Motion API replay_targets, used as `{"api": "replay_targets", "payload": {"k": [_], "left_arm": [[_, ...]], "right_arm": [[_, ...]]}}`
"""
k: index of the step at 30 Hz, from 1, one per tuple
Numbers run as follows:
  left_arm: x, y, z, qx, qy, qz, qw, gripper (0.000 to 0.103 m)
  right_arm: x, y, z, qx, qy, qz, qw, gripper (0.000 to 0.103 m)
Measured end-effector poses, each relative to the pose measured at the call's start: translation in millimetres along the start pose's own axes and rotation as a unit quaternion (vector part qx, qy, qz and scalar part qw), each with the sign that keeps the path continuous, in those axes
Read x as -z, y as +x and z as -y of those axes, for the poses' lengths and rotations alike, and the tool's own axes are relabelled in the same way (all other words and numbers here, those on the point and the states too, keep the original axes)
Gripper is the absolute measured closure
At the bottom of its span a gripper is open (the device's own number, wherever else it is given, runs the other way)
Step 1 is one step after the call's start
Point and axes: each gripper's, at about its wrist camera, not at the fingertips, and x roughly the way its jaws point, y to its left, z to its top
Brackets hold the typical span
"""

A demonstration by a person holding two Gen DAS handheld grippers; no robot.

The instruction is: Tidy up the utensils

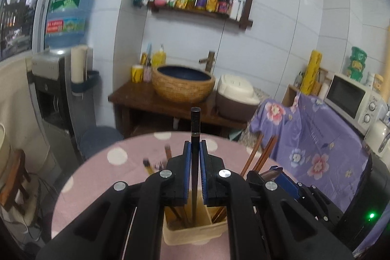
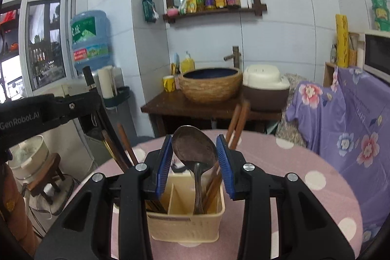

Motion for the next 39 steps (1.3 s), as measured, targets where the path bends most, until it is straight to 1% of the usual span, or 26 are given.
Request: {"api": "replay_targets", "payload": {"k": [4,7,10,13,15,16,18,19,20,21,22,23,24,26,27,28,31,33,35,37,39], "left_arm": [[26.3,17.1,-7.1,0.001,-0.006,-0.03,0.9995,0.095],[40.3,23.9,-7.9,-0.002,0.0,-0.04,0.9992,0.095],[46.3,22.5,-6.8,-0.014,0.013,-0.022,0.9996,0.095],[47.2,19.8,-6.0,-0.012,0.016,-0.018,0.9996,0.095],[48.0,16.0,-4.6,-0.014,0.022,-0.012,0.9996,0.095],[49.0,12.8,-3.6,-0.015,0.025,-0.005,0.9996,0.095],[51.4,1.8,-2.8,-0.021,0.035,0.012,0.9991,0.094],[52.9,-4.6,-2.6,-0.02,0.04,0.018,0.9988,0.091],[54.3,-10.0,-2.6,-0.018,0.044,0.024,0.9986,0.081],[57.1,-17.7,-3.4,-0.02,0.047,0.033,0.9982,0.072],[61.0,-25.6,-4.2,-0.021,0.049,0.043,0.9977,0.052],[66.1,-34.9,-6.9,-0.023,0.048,0.056,0.997,0.037],[71.0,-42.4,-8.9,-0.026,0.047,0.067,0.9963,0.033],[86.8,-62.7,-13.4,-0.035,0.052,0.088,0.9942,0.018],[93.9,-71.4,-14.8,-0.036,0.056,0.096,0.9931,0.013],[102.9,-82.5,-17.5,-0.037,0.061,0.108,0.9916,0.004],[136.9,-120.3,-30.1,-0.049,0.064,0.144,0.9862,0.004],[153.4,-134.9,-37.0,-0.053,0.052,0.145,0.9866,0.004],[166.6,-144.8,-42.3,-0.059,0.04,0.137,0.988,0.004],[180.7,-154.3,-45.4,-0.079,0.038,0.135,0.9871,0.004],[192.4,-163.7,-45.0,-0.097,0.043,0.138,0.9847,0.004]], "right_arm": [[26.0,12.6,-0.1,0.013,-0.01,-0.015,1.0,0.065],[38.6,19.4,1.0,0.015,-0.011,-0.025,1.0,0.065],[50.1,24.8,3.2,0.021,-0.013,-0.032,0.999,0.065],[56.1,24.3,5.6,0.026,-0.011,-0.025,0.999,0.065],[57.4,21.8,6.0,0.025,-0.013,-0.02,0.999,0.059],[57.9,19.0,6.0,0.025,-0.014,-0.015,0.999,0.055],[60.1,9.9,5.1,0.026,-0.017,-0.006,0.999,0.051],[61.7,2.5,4.5,0.029,-0.019,0.0,0.999,0.046],[63.4,-5.0,4.7,0.032,-0.02,0.006,0.999,0.04],[65.3,-13.0,5.0,0.036,-0.021,0.011,0.999,0.038],[67.9,-22.6,5.2,0.039,-0.023,0.015,0.999,0.035],[71.2,-33.0,5.3,0.042,-0.027,0.017,0.999,0.03],[75.2,-43.8,4.9,0.043,-0.03,0.017,0.998,0.027],[84.2,-67.2,4.6,0.043,-0.035,0.016,0.998,0.012],[91.6,-82.5,4.4,0.043,-0.036,0.022,0.998,0.01],[99.7,-97.7,3.5,0.042,-0.04,0.031,0.998,0.006],[128.3,-137.1,0.0,0.054,-0.052,0.055,0.996,0.006],[151.2,-156.2,-2.9,0.049,-0.054,0.053,0.996,0.006],[171.1,-168.8,-6.3,0.045,-0.05,0.046,0.997,0.006],[186.7,-180.9,-9.6,0.05,-0.053,0.044,0.996,0.006],[198.3,-193.9,-14.6,0.065,-0.062,0.056,0.994,0.006]]}}
